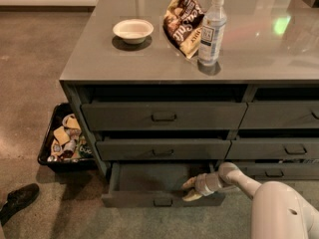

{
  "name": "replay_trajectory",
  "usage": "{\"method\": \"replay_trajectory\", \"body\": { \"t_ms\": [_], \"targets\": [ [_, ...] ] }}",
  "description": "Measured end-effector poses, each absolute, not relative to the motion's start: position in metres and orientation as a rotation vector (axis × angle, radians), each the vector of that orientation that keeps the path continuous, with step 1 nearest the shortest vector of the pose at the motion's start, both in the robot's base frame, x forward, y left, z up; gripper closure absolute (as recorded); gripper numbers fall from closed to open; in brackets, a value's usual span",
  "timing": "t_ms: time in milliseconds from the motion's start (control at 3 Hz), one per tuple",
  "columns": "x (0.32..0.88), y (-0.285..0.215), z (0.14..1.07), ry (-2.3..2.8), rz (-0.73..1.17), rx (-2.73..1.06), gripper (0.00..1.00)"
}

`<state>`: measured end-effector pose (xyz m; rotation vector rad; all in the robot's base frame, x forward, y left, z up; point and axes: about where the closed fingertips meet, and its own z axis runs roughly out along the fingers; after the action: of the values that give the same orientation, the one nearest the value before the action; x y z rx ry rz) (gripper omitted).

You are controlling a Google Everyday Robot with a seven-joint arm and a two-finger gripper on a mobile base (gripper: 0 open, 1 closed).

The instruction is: Close bottom drawer

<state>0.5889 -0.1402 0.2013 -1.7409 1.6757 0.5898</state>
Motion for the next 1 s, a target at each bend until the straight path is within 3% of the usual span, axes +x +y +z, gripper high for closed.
{"method": "replay_trajectory", "body": {
  "t_ms": [333, 667, 1000],
  "targets": [
    [0.597, -0.141, 0.203, 1.672, 0.558, -1.698, 0.84],
    [0.604, -0.141, 0.204, 1.668, 0.546, -1.687, 0.68],
    [0.61, -0.138, 0.207, 1.657, 0.526, -1.668, 0.45]
  ]
}}
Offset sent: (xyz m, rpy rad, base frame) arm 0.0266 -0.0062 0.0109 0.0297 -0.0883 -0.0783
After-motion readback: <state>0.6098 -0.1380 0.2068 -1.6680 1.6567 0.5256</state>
